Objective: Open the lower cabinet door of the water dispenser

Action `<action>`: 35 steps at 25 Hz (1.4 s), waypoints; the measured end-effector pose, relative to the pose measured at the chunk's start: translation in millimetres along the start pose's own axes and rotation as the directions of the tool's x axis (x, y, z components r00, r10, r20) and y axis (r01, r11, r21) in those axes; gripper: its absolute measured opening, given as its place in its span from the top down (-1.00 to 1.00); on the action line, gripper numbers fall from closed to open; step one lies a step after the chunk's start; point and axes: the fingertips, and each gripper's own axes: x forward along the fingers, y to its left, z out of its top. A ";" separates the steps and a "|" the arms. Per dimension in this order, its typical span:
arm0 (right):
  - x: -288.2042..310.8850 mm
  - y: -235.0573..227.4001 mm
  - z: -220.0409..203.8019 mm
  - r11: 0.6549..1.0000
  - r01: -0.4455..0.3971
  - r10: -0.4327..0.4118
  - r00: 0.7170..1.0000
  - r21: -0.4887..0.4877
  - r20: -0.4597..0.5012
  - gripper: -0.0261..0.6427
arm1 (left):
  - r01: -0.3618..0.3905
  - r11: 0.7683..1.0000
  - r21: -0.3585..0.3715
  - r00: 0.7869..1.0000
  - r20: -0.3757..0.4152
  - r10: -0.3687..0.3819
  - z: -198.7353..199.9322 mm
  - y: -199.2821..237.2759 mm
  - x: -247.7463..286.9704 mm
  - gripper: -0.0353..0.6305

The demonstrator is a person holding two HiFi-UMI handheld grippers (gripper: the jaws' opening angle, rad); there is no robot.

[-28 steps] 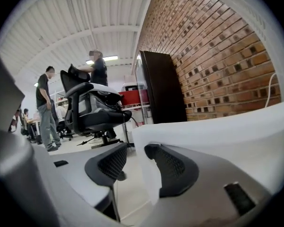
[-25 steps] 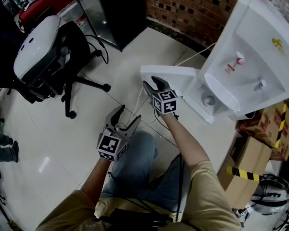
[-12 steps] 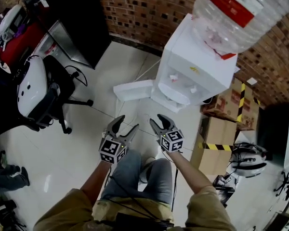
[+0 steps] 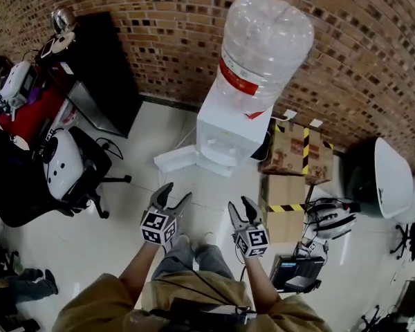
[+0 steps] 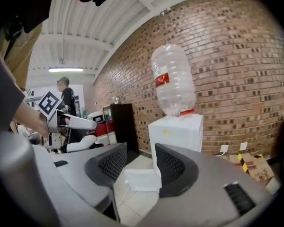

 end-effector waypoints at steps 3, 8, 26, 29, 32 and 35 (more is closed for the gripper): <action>-35.4 -6.4 53.5 0.997 0.070 -0.073 0.995 0.038 0.075 0.24 | 0.008 1.000 0.006 0.997 0.081 -0.009 54.4 -21.1 -13.5 0.06; -76.0 -18.5 143.9 0.979 0.199 -0.202 0.960 0.031 0.195 0.25 | 0.035 0.995 0.091 0.984 0.173 -0.051 124.9 -47.7 -32.9 0.06; -106.3 20.5 237.5 0.968 0.224 -0.174 0.922 -0.111 0.346 0.00 | -0.015 0.958 0.287 0.941 0.329 -0.083 203.2 -88.5 -82.4 0.06; -100.5 27.7 241.1 0.970 0.209 -0.155 0.922 -0.120 0.353 0.00 | -0.026 0.961 0.276 0.941 0.332 -0.069 201.6 -80.3 -81.8 0.06; -96.5 32.7 242.6 0.972 0.198 -0.144 0.924 -0.123 0.354 0.00 | -0.025 0.962 0.272 0.942 0.329 -0.068 200.2 -76.6 -80.3 0.06; -93.9 42.7 241.0 0.975 0.188 -0.135 0.926 -0.120 0.352 0.00 | -0.022 0.963 0.270 0.942 0.328 -0.071 197.9 -71.5 -81.3 0.06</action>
